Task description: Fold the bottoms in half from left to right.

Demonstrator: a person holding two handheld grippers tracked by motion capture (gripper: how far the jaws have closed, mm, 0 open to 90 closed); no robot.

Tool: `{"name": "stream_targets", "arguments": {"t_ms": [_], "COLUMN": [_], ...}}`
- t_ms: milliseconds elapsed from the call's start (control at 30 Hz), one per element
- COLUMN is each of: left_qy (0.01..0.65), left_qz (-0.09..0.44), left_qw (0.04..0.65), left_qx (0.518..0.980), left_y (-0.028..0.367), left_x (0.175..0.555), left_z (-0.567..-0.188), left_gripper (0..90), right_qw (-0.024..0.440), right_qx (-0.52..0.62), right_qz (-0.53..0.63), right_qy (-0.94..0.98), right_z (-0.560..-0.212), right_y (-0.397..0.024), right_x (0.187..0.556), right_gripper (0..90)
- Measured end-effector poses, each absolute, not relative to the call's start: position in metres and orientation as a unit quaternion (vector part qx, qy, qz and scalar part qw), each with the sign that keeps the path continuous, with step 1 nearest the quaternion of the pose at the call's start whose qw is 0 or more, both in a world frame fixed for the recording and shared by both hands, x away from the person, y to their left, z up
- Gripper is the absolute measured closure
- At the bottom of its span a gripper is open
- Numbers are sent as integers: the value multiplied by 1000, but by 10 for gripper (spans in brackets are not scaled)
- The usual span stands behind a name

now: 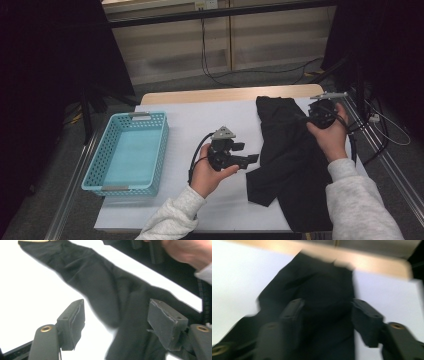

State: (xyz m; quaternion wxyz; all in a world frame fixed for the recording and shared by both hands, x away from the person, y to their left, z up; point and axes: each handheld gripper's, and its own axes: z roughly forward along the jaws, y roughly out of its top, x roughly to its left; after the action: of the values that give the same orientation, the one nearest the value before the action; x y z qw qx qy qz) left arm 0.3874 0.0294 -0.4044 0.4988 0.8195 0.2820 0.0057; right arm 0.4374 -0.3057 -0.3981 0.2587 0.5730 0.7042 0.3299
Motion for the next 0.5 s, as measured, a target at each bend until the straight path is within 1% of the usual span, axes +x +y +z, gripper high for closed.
{"name": "stream_targets", "arguments": {"t_ms": [67, 200, 267, 333, 500], "left_qy": [286, 289, 291, 295, 304], "left_qz": [12, 23, 27, 31, 34], "left_qw": [491, 475, 468, 464, 458], "left_qx": [823, 831, 834, 835, 835], "left_y": [37, 50, 57, 64, 78], "left_x": [389, 392, 394, 396, 402], "left_z": [-409, -414, -417, -419, -426], "left_gripper": [261, 237, 218, 210, 184], "right_qw": [248, 228, 215, 217, 205], "right_qx": [561, 538, 525, 516, 497], "right_qz": [334, 349, 359, 358, 379], "right_qy": [716, 732, 741, 747, 753], "right_z": [-408, -418, -421, -423, -426], "right_y": [-295, -277, -268, -261, -253], "right_x": [430, 413, 403, 393, 372], "right_gripper": [367, 308, 299, 287, 267]}}
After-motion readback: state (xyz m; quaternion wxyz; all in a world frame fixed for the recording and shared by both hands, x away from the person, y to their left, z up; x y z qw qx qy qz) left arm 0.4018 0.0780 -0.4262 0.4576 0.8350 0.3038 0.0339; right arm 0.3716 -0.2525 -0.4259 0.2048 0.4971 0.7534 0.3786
